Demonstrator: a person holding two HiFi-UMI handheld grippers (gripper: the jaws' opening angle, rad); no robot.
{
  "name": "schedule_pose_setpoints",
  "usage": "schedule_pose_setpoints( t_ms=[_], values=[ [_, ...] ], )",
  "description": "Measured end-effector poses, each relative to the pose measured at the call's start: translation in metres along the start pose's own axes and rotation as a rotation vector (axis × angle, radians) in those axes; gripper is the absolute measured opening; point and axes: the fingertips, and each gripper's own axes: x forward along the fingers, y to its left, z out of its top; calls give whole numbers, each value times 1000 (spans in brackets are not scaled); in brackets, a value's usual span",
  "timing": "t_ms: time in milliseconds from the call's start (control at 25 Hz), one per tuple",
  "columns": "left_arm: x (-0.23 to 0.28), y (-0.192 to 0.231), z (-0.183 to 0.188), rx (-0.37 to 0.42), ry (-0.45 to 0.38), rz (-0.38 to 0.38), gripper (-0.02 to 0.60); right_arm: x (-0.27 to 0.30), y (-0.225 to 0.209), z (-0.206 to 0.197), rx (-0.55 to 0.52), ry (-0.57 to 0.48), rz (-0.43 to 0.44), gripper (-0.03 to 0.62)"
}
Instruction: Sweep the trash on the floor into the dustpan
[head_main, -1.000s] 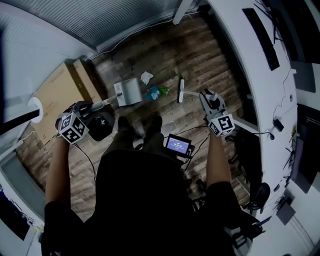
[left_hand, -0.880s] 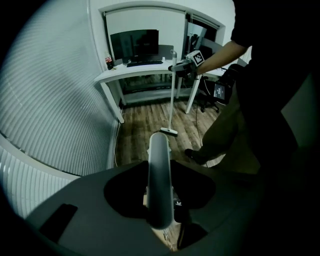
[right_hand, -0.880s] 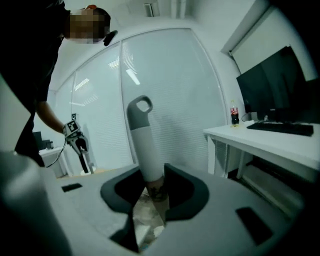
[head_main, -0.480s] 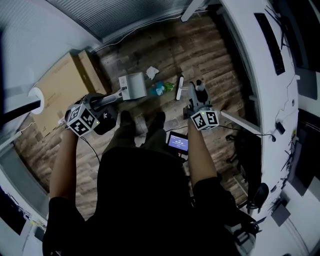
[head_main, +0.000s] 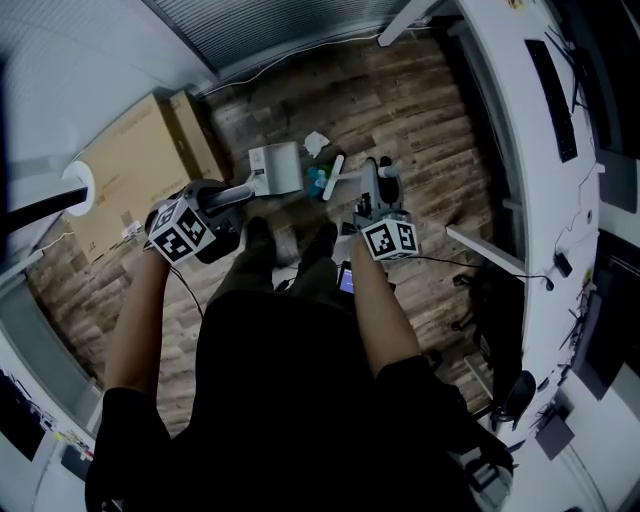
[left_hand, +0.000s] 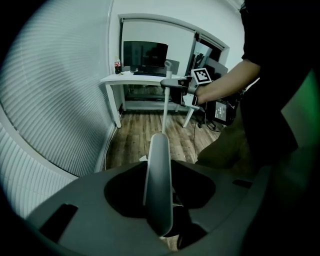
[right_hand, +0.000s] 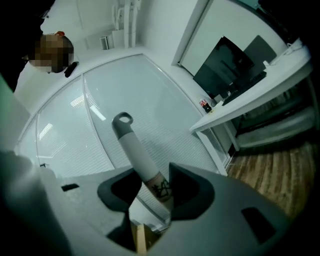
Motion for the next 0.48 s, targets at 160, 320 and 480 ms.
schedule_pose_setpoints(
  t_ms=[160,320,480],
  values=[
    [-2,-3,-2,-11,2,1,126,1,12,-4,116,-35,-2,163],
    [0,-9,-1,-16,0,1,126,-2,18,-1,175,-41,45,163],
    [1,-14,-1,-21,-4,7,126,-8,16,22,134,-39,102,156]
  ],
)
